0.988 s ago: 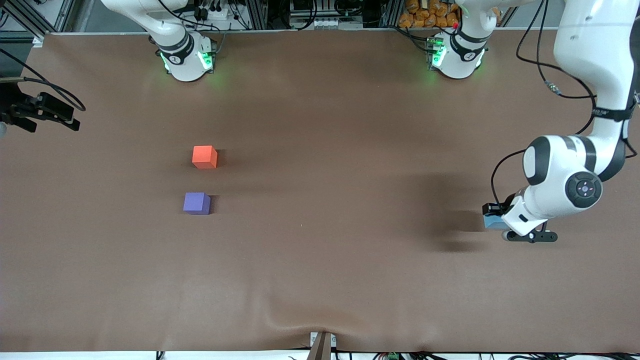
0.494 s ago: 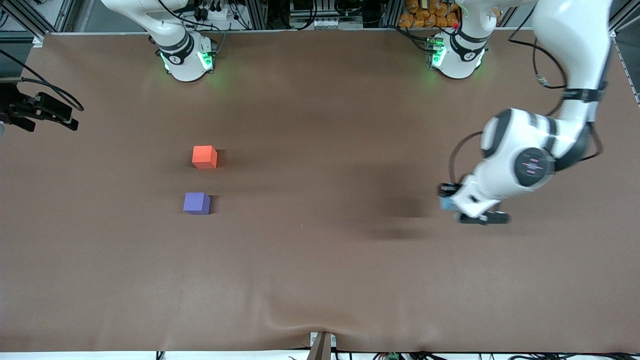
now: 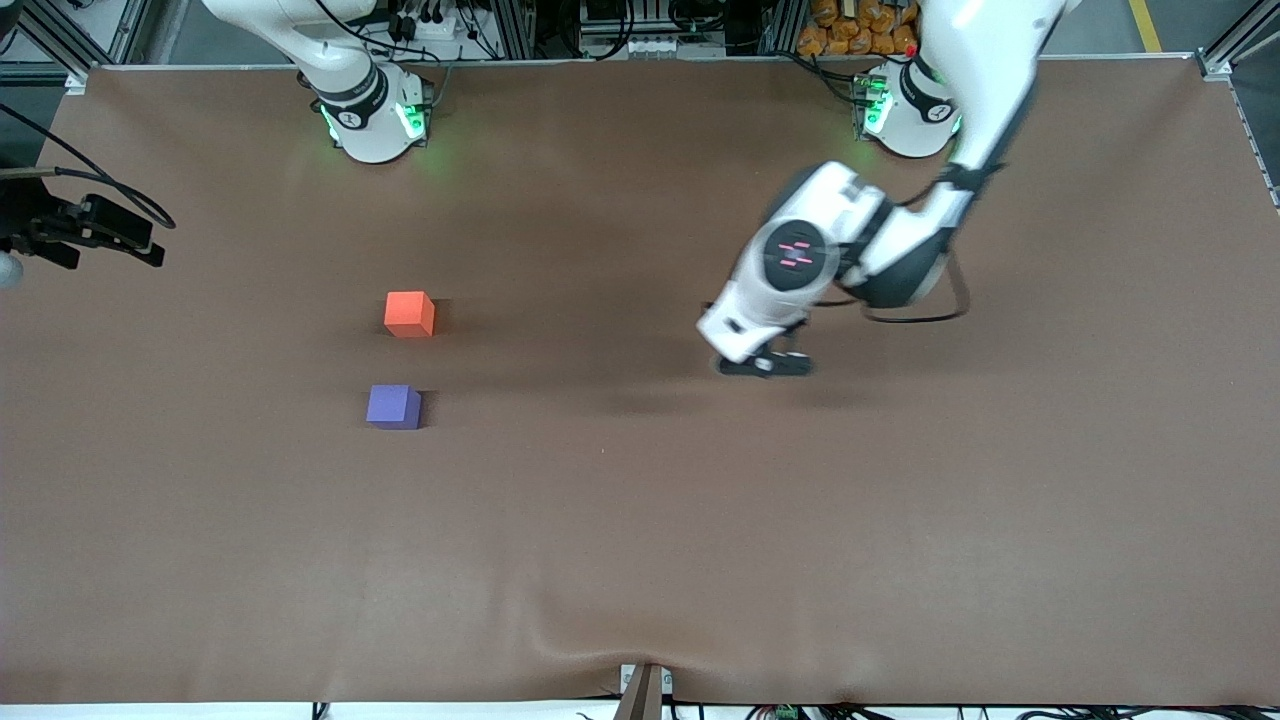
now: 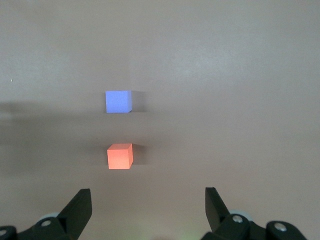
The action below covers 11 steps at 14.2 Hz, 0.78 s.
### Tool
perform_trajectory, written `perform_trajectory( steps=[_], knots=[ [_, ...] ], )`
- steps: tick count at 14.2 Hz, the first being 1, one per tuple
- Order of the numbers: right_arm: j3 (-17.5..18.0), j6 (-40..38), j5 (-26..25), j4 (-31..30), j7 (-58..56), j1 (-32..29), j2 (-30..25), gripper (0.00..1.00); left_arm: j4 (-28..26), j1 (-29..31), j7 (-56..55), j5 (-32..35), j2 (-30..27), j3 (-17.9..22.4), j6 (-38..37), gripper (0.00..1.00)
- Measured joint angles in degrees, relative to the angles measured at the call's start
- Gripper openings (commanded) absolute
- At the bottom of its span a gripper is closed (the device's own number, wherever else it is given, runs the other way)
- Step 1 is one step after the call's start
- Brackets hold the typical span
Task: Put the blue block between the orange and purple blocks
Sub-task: 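Carry the blue block to mid-table with the left gripper and release it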
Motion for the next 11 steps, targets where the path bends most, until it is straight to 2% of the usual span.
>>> perform_trajectory(
  steps=[4,6,7,8,11],
  knots=[
    [0.0,0.0,0.0,-0.1,0.0,0.0,1.0,1.00,9.4,-9.3,-10.7,0.0,10.8,0.8,0.6,0.58],
    [0.2,-0.4,0.0,-0.2,-0.1,0.0,1.7,1.00,12.9,-13.3,-13.2,0.0,14.8,2.7,1.2,0.68],
    [0.4,-0.9,0.0,-0.2,-0.1,0.2,2.0,1.00,14.1,-15.4,-13.3,0.0,15.9,4.1,1.7,0.93],
    [0.6,-1.2,0.0,-0.2,-0.1,0.5,2.3,1.00,14.8,-17.3,-13.4,0.0,16.6,5.3,2.1,1.00],
    [0.9,-1.2,0.1,-0.2,-0.1,2.3,2.9,1.00,16.3,-20.0,-14.1,0.0,16.7,6.7,2.2,1.00]
  ],
)
